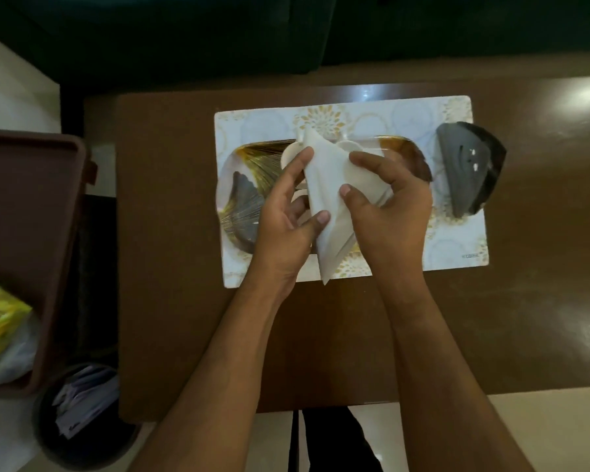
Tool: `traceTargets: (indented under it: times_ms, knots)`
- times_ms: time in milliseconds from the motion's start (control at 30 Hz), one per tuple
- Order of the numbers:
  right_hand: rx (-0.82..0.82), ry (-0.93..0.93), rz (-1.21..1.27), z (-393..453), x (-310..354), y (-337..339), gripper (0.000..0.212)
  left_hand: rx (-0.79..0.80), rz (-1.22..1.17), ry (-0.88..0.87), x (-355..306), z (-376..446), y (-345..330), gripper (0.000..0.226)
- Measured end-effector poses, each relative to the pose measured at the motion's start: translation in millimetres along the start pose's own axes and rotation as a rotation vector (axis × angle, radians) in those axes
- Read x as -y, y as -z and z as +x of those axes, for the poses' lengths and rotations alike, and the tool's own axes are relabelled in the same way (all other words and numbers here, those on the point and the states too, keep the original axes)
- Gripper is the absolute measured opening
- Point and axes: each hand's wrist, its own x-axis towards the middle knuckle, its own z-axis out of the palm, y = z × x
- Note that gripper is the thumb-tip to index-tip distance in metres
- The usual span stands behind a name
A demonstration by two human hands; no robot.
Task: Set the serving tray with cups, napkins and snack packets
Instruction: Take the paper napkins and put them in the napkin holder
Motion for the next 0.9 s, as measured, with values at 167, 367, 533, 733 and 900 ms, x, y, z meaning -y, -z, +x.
traceTargets:
  times_ms: [167,367,533,733,900]
  knots:
    - [-0.032,0.054,-0.048,25.1,-19.1,49.6,0.045,0.048,0.014,-0.008,11.9,17.3,-62.6,0.078]
    - [-0.153,-0.007,-0.059,48.3,-42.1,88.4,0.043,0.1,0.028,0.016,24.1,36.5,-123.0,0.078]
    - [-0.279,0.135,-0.138,60.3,-54.7,103.3,0.045,0.07,0.009,0.035,31.0,47.4,-158.2,0.075]
    - [-0.376,0.248,-0.243,80.1,-60.9,116.0,0.046,0.016,0.02,0.045,33.4,59.9,-185.1,0.08]
    - [-0.465,0.294,-0.295,94.0,-65.1,120.7,0.047,-0.026,0.103,0.057,36.6,70.8,-191.4,0.072]
